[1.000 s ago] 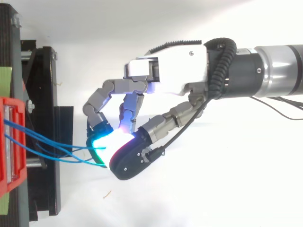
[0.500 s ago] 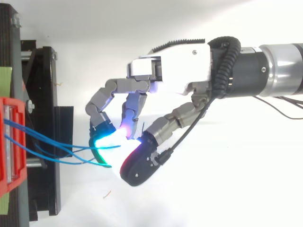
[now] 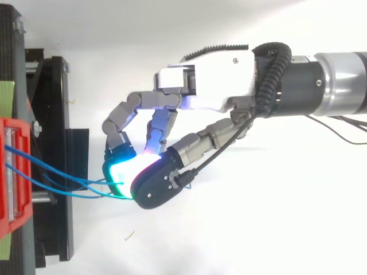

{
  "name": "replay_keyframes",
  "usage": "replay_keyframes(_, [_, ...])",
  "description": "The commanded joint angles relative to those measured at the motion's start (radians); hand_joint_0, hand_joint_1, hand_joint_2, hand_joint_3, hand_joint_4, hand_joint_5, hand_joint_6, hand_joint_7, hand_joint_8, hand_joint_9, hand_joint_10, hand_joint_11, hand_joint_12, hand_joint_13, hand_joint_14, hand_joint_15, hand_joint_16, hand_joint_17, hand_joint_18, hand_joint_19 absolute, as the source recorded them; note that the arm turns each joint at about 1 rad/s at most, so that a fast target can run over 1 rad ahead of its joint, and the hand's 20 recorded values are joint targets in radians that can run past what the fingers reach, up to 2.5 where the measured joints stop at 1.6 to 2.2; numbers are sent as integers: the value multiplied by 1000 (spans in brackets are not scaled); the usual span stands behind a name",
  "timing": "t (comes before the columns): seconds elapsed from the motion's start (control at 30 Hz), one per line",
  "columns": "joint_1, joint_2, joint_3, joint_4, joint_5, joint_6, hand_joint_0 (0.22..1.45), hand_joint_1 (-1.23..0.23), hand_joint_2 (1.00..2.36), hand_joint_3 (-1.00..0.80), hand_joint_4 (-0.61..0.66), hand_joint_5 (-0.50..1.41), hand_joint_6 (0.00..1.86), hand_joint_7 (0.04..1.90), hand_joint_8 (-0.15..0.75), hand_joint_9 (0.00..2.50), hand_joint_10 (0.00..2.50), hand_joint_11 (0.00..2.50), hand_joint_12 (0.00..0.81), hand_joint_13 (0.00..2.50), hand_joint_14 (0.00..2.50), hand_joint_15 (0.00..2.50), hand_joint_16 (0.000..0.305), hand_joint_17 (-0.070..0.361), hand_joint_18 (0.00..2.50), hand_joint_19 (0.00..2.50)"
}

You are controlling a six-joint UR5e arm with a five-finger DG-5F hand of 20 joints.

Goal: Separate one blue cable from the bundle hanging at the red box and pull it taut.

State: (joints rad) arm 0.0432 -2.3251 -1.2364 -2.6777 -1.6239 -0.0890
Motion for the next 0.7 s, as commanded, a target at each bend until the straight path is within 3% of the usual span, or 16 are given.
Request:
replay_keyframes(0.0, [1, 0, 0, 1, 2, 0, 608, -740, 1013, -225, 107, -178, 847, 1227, 344, 1200, 21, 1005, 393, 1138, 22, 698, 54, 122, 936, 638])
replay_keyframes(0.23, [3, 0, 0, -1, 4, 0, 638, -810, 1014, -227, 30, -197, 878, 1218, 319, 1144, 19, 1043, 368, 1107, 22, 701, 50, 113, 907, 629])
replay_keyframes(0.43, [4, 0, 0, -4, 4, 2, 666, -809, 1020, -155, -155, -201, 883, 1370, 293, 1177, 19, 1035, 351, 1124, 22, 700, 48, 107, 916, 620])
replay_keyframes(0.67, [4, 1, 0, -5, 4, 6, 717, -813, 1013, -316, -240, -209, 899, 1247, 282, 1223, 19, 1040, 341, 1149, 24, 698, 46, 103, 942, 599])
